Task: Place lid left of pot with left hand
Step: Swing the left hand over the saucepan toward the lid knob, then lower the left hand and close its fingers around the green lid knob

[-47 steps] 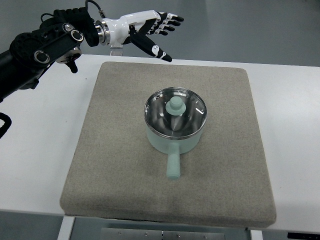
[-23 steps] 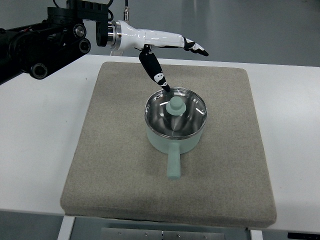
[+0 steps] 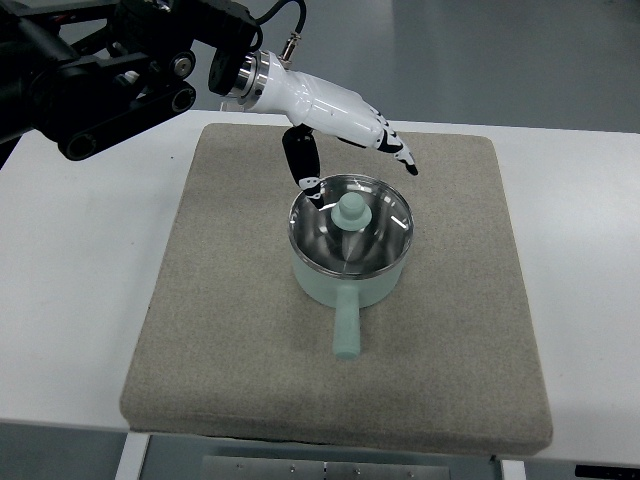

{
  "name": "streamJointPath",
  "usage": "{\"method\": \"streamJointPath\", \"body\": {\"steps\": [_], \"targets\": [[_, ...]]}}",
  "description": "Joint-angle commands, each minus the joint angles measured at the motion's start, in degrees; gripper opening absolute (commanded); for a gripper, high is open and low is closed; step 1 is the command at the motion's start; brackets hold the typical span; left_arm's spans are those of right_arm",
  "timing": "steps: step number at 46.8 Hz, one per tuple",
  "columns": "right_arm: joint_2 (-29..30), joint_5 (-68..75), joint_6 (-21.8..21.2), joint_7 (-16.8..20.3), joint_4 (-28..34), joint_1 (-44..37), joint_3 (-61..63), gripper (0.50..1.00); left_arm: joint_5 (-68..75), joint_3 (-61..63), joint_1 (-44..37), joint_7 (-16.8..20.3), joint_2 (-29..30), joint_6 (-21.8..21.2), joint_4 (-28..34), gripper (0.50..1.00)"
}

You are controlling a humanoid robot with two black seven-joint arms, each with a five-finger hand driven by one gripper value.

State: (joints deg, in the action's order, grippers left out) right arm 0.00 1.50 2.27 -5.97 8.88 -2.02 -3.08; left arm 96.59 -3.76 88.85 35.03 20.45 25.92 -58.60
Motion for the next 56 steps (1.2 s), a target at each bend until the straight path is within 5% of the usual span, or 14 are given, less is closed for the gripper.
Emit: {"method": "streamJointPath", "body": {"steps": [1, 56], "targets": [[0.0, 0.0, 0.0, 0.0, 0.0, 0.0, 0.0, 0.924, 2.0, 1.6, 1.2, 0.0, -0.1, -0.2, 0.0, 0.994], [0.0, 0.0, 0.0, 0.0, 0.0, 0.0, 0.0, 0.924, 2.7, 4.1, 1.1, 0.0, -0.8, 0.3, -2.4, 0.994]]}}
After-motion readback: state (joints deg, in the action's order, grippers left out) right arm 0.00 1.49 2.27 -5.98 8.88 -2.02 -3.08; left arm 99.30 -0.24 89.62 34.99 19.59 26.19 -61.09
